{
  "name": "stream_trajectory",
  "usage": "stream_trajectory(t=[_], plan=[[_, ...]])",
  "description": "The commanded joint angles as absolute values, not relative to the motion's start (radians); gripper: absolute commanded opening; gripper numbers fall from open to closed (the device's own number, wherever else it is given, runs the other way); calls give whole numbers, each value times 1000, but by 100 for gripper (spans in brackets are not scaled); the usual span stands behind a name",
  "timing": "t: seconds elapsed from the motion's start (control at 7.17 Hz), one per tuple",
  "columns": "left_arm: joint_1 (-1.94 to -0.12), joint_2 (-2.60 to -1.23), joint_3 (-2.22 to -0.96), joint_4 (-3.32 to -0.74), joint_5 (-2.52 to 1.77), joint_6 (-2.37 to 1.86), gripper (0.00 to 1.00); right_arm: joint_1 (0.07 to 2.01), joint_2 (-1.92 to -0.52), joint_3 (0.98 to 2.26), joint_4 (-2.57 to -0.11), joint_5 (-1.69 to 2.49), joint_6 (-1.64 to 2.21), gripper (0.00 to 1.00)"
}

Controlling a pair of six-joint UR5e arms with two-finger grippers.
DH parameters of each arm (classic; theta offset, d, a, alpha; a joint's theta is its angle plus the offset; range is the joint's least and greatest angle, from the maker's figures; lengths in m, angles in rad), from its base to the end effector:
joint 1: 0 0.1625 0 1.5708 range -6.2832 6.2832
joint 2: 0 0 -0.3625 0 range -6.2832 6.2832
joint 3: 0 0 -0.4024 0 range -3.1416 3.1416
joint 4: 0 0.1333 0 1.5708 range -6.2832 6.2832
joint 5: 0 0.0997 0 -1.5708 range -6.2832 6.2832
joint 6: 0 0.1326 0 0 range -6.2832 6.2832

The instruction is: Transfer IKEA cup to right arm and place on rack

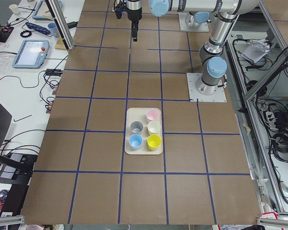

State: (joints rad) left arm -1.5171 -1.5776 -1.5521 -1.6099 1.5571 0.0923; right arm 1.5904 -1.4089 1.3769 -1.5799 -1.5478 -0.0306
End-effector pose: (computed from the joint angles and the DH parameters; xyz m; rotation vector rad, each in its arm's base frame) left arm -0.1080 -0.5074 0.3945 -0.0600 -3.1251 -0.0409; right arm 0.1474 -0.5629 0.4048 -0.0790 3.1172 -0.0643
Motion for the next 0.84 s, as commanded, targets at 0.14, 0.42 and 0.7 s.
stream_trajectory(t=[0.14, 0.42, 0.7], plan=[[-1517, -1577, -1554, -1608, 1555, 91, 100, 1589, -1410, 1378, -1588, -1545, -31, 100], [-1517, -1577, -1557, -1606, 1557, 91, 100, 1591, -1425, 1379, -1572, -1551, -34, 100], [-1517, -1577, -1557, -1605, 1559, 89, 100, 1589, -1425, 1378, -1568, -1563, -35, 100]])
